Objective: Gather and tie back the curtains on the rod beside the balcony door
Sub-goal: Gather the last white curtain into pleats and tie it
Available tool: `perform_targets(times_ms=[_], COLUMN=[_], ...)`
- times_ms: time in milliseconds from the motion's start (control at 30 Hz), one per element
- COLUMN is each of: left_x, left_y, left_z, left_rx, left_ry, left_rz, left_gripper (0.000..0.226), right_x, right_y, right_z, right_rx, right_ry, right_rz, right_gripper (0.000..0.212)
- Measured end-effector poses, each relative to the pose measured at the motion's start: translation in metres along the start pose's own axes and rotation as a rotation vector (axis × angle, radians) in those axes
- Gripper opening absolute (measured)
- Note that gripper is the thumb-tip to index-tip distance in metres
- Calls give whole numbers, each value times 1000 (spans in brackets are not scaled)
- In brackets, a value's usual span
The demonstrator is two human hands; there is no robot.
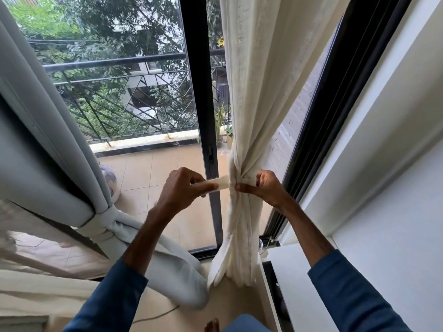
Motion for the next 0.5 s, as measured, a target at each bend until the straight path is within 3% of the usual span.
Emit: perform_targets(times_ms=[67, 200, 367, 433, 500], left_x=[4, 19, 42, 39, 30], left_y=[-9, -3, 54, 68, 70], left_z=[4, 1, -46, -52, -57], left_rx=[-10, -91, -129, -47, -120], left_ry=[24, -1, -153, -48, 60], left_rz=[37, 74, -127, -164, -113], left_gripper=[37, 36, 32, 15, 21], right_x=[-2, -4, -3, 2, 9], right_y=[3, 4, 3, 1, 1], right_z=[4, 6, 0, -5, -6], right_rx=[-1, 18, 136, 188, 198], right_ry=[12, 89, 202, 198, 197], right_rz=[12, 33, 83, 138, 223], right_gripper=[19, 30, 20, 23, 13])
Point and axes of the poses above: each hand's wrist, its own x-axis away from the middle knuckle, its own z-axis out of the back of the hand, y = z × x, the point moved 7 cm from there along -x, towards the middle knuckle, and after that the axes turned 4 degrees about y, right-handed, at the moved point
